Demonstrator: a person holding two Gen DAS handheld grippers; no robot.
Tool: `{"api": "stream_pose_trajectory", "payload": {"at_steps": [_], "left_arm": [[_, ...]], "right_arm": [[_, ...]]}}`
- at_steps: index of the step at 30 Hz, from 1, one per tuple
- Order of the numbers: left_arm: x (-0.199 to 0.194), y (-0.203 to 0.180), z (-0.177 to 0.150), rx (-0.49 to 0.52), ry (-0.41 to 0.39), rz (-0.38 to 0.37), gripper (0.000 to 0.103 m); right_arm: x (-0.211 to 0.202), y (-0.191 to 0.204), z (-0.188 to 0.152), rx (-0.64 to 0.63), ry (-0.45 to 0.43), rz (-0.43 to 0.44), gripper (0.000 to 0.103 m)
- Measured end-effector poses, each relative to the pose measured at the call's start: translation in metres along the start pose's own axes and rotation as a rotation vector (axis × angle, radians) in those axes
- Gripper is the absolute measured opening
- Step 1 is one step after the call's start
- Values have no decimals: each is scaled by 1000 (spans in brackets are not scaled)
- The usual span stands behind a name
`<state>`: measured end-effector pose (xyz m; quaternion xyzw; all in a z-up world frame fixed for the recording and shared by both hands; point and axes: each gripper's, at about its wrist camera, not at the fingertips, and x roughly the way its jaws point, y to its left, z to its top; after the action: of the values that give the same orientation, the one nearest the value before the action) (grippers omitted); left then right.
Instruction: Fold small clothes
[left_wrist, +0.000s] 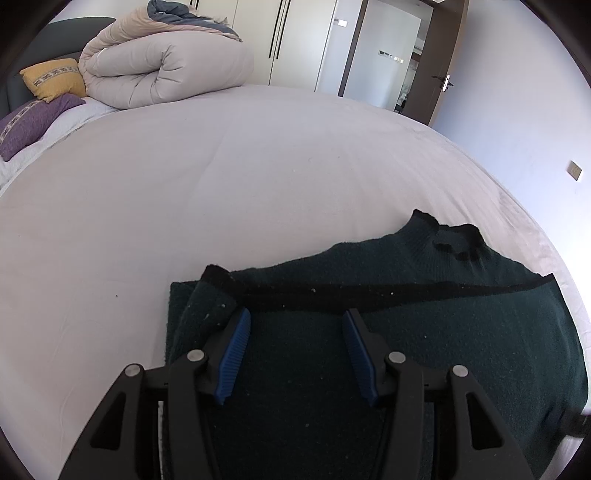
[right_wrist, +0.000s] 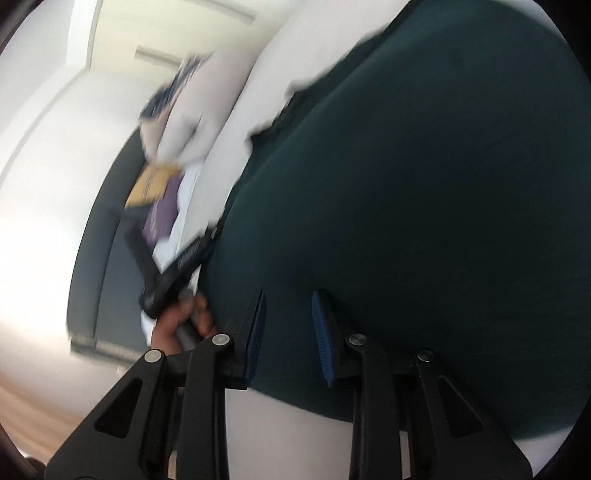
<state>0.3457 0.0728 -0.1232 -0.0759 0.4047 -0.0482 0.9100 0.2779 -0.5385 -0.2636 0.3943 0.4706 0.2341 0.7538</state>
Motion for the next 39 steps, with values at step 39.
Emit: {"api": "stream_pose_trajectory", "payload": {"at_steps": [39], "left_arm": [[-74,-48,-86,143,146,6,65]], "right_arm": [[-119,-30,-12,164,-296,-168,61]]}}
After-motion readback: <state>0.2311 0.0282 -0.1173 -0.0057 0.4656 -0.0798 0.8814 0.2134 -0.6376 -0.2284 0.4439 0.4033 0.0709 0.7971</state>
